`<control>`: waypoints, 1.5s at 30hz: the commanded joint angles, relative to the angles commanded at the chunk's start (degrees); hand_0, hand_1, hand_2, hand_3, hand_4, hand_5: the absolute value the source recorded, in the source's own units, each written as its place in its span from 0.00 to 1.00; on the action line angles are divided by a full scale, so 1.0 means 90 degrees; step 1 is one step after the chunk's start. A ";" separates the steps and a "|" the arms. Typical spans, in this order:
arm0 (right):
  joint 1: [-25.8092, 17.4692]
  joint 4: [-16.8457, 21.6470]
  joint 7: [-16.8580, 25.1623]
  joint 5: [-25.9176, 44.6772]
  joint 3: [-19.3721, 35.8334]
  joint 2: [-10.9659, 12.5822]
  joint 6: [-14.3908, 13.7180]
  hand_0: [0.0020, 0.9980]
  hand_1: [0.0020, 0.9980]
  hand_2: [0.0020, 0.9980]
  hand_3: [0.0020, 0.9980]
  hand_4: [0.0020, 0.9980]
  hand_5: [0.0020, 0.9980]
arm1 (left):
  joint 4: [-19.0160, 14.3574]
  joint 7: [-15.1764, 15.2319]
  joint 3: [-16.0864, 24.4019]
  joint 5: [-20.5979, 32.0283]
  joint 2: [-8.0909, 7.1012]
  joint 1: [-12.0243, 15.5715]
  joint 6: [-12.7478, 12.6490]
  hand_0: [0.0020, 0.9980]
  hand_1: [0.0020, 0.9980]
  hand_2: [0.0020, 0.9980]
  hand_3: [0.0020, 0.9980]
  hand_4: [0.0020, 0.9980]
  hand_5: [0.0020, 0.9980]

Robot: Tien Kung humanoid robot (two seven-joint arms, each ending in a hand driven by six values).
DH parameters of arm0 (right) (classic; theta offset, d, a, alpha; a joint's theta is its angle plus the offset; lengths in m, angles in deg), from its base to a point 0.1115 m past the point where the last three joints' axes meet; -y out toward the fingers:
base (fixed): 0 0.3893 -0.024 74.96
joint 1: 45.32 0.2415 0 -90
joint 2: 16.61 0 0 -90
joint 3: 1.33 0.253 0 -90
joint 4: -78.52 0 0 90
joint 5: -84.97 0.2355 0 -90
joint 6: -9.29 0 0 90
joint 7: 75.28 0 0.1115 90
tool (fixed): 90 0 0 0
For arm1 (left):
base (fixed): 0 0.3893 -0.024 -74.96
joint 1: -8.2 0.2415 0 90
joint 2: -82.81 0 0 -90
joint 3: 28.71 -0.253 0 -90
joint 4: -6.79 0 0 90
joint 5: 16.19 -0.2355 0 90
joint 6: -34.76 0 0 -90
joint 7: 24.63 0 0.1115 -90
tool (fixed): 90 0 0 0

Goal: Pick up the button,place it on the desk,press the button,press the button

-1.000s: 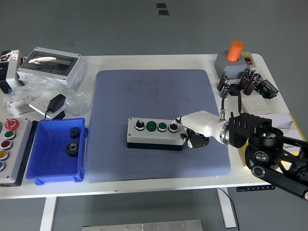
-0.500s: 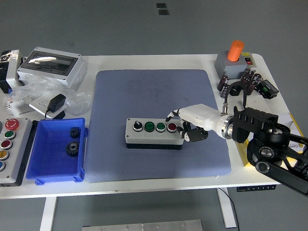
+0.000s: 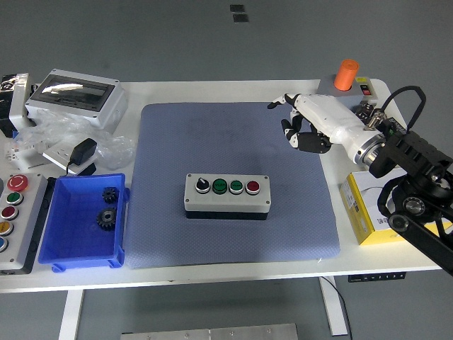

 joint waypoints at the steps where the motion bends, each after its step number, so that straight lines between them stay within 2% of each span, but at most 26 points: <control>1: -0.0116 -0.0058 0.0024 -0.0102 0.0147 -0.0041 -0.0157 0.25 0.47 0.54 0.76 0.61 0.23 | 0.0000 0.0019 -0.0030 0.0010 -0.0044 -0.0035 -0.0001 0.63 0.63 0.55 0.63 0.62 0.19; 2: -0.0221 -0.0095 0.0059 -0.0146 0.0276 -0.0069 -0.0287 0.25 0.47 0.54 0.76 0.61 0.23 | 0.0000 0.0040 -0.0073 0.0040 -0.0087 -0.0064 -0.0006 0.63 0.63 0.55 0.63 0.62 0.19; 3: -0.0361 -0.0127 0.0114 -0.0171 0.0443 -0.0096 -0.0451 0.46 0.64 0.66 0.76 0.67 0.30 | 0.0000 0.0064 -0.0173 0.0125 -0.0150 -0.0100 -0.0017 0.63 0.63 0.55 0.63 0.62 0.19; 8: -0.0897 -0.0146 0.0290 -0.0165 0.1087 -0.0086 -0.0987 0.46 0.64 0.66 0.76 0.67 0.30 | 0.0000 0.0204 -0.0752 0.0540 -0.0395 -0.0156 -0.0039 0.63 0.63 0.55 0.63 0.62 0.19; 9: -0.1031 -0.0142 0.0325 -0.0141 0.1236 -0.0078 -0.1057 0.58 0.69 0.70 0.77 0.71 0.38 | 0.0000 0.0263 -0.0904 0.0641 -0.0444 -0.0149 -0.0050 0.63 0.63 0.55 0.63 0.62 0.19; 12: -0.1326 -0.0127 0.0382 -0.0102 0.1542 -0.0079 -0.1156 0.58 0.69 0.70 0.77 0.71 0.38 | 0.0000 0.0406 -0.1177 0.0744 -0.0525 -0.0105 -0.0078 0.63 0.63 0.55 0.63 0.62 0.19; 14: -0.1504 -0.0113 0.0417 -0.0070 0.1723 -0.0098 -0.1197 0.58 0.69 0.70 0.77 0.71 0.38 | -0.0009 0.0503 -0.1140 0.0569 -0.0562 -0.0053 -0.0060 0.63 0.63 0.55 0.63 0.62 0.19; 19: -0.1801 -0.0082 0.0478 -0.0021 0.2066 -0.0144 -0.1263 0.57 0.67 0.70 0.75 0.71 0.39 | -0.0498 0.0454 -0.0883 0.0021 -0.0617 0.0117 0.0013 0.63 0.63 0.55 0.64 0.62 0.19; 26: -0.2102 -0.0055 0.0560 0.0080 0.2415 -0.0202 -0.1321 0.57 0.67 0.69 0.73 0.71 0.39 | -0.1142 0.0124 -0.0675 -0.0552 -0.0639 0.0249 0.0017 0.63 0.63 0.55 0.64 0.63 0.19; 27: -0.2145 -0.0049 0.0575 0.0102 0.2459 -0.0209 -0.1330 0.56 0.66 0.68 0.72 0.71 0.38 | -0.1246 0.0060 -0.0640 -0.0659 -0.0638 0.0270 0.0027 0.63 0.63 0.57 0.68 0.73 0.19; 31: -0.2273 -0.0045 0.0616 0.0159 0.2568 -0.0234 -0.1360 0.56 0.66 0.68 0.72 0.71 0.38 | -0.1552 -0.0039 -0.0522 -0.1031 -0.0620 0.0344 0.0131 0.63 0.63 0.57 0.68 0.73 0.19; 34: -0.2322 -0.0048 0.0636 0.0187 0.2612 -0.0252 -0.1373 0.56 0.66 0.68 0.72 0.70 0.38 | -0.1663 0.0078 -0.0448 -0.1261 -0.0606 0.0367 0.0188 0.64 0.63 0.57 0.71 0.76 0.21; 38: -0.2352 -0.0053 0.0657 0.0230 0.2638 -0.0276 -0.1384 0.56 0.66 0.68 0.72 0.70 0.38 | -0.1771 0.0408 -0.0467 -0.1405 -0.0600 0.0394 0.0196 0.64 0.63 0.57 0.71 0.76 0.21; 39: -0.2355 -0.0055 0.0660 0.0239 0.2633 -0.0280 -0.1380 0.55 0.66 0.67 0.72 0.70 0.38 | -0.1774 0.0444 -0.0487 -0.1396 -0.0598 0.0399 0.0206 0.64 0.64 0.59 0.77 0.84 0.17; 45: -0.2392 -0.0059 0.0712 0.0302 0.2617 -0.0316 -0.1374 0.55 0.65 0.67 0.71 0.70 0.38 | -0.1624 0.0506 -0.0586 -0.1201 -0.0561 0.0435 0.0239 0.65 0.64 0.58 0.76 0.83 0.16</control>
